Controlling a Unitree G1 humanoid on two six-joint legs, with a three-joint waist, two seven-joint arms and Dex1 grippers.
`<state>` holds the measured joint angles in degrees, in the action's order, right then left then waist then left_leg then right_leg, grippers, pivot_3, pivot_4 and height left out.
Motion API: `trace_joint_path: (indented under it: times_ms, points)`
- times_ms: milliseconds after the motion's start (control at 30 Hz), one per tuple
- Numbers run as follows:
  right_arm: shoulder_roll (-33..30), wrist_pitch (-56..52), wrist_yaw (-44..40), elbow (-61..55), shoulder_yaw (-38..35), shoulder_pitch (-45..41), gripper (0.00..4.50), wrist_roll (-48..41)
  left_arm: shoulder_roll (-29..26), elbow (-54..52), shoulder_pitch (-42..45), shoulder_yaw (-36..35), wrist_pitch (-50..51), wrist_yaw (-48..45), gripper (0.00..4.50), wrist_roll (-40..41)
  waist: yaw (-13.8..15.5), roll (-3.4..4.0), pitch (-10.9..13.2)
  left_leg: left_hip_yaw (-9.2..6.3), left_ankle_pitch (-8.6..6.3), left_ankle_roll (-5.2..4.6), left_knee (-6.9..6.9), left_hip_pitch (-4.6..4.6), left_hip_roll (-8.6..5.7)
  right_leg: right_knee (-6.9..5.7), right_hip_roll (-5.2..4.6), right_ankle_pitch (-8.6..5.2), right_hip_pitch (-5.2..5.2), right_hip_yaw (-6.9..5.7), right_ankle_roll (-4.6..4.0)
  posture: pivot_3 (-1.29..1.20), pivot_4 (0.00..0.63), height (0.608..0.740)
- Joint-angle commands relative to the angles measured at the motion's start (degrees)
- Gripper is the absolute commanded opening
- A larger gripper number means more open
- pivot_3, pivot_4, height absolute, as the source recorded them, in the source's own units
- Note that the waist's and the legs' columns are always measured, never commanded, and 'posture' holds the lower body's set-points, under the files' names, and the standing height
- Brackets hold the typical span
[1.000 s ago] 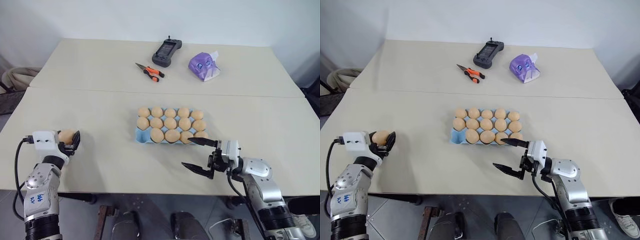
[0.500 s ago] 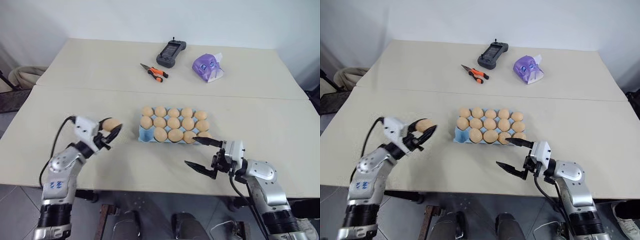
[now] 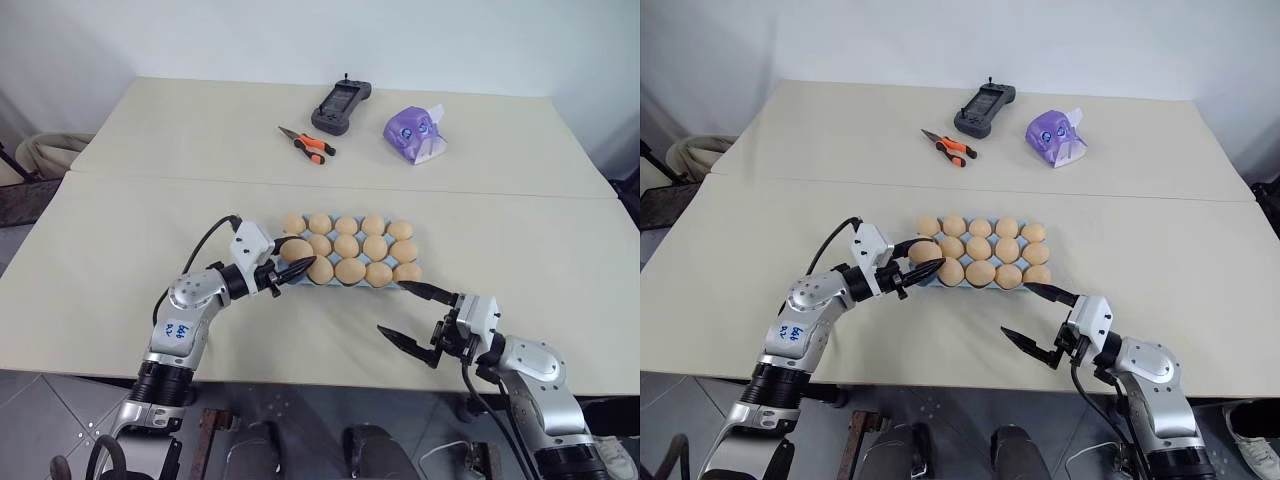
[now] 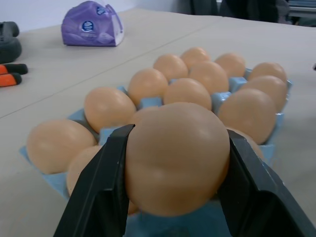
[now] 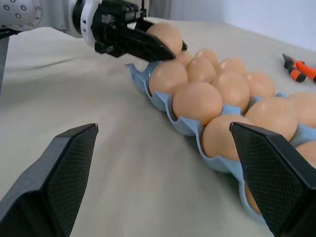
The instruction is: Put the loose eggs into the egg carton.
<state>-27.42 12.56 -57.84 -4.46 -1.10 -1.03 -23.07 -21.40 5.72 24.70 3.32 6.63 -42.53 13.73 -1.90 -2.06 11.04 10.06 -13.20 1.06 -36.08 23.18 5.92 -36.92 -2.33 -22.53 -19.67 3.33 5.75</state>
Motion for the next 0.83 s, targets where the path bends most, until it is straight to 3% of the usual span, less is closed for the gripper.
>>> trace_joint_path:
  times_ms: [33, 200, 400, 600, 833]
  points:
    - [-0.1, 1.5, 0.8, -2.0, -1.5, 0.6, 4.50, -0.3, -1.4, -0.3, -0.8, -0.8, -0.7, -1.4, 2.92, 0.2, 0.1, 0.00, 0.0, 0.00, 0.00, -0.02, 0.00, 0.00, -0.03, 0.00, -0.04, 0.01, 0.02, -0.01, 0.01, 0.00, 0.150, 0.740]
    - [-0.3, 1.9, 0.7, -1.3, -1.3, 0.4, 4.50, -0.4, -3.5, -1.0, -1.3, -2.6, -1.6, -2.4, 4.48, 0.7, 0.2, 0.00, 0.0, -0.04, -0.01, -0.02, 0.02, 0.00, -0.02, 0.00, -0.14, 0.01, 0.02, -0.04, 0.01, 0.00, 0.150, 0.740]
    - [-1.3, 2.0, -0.3, -0.1, -2.2, 0.0, 4.50, -1.3, -7.6, -4.0, -4.1, -6.1, -2.9, -6.5, 4.48, 3.5, 0.1, 0.01, 0.0, -0.02, -0.01, -0.01, 0.08, 0.00, 0.05, 0.03, -0.12, 0.00, -0.01, -0.03, 0.01, 0.00, 0.150, 0.740]
    - [-6.8, -0.5, -2.8, 2.0, -7.6, -0.2, 4.50, -4.3, -15.3, -5.1, -11.3, -13.9, -3.8, -9.4, 4.48, 5.4, -0.1, 0.03, 0.0, -0.01, -0.03, 0.02, 0.10, -0.01, 0.11, 0.03, -0.21, -0.01, -0.02, -0.03, -0.02, 0.00, 0.150, 0.740]
    - [-9.4, -0.7, -3.9, 7.0, -11.6, -3.3, 4.50, -4.6, -18.1, -0.4, -17.2, -21.1, -8.4, -7.9, 4.48, 4.1, -0.1, 0.03, 0.0, -0.03, -0.19, 0.20, 0.12, -0.02, 0.26, 0.06, -0.33, -0.02, 0.00, -0.05, -0.05, 0.00, 0.150, 0.740]
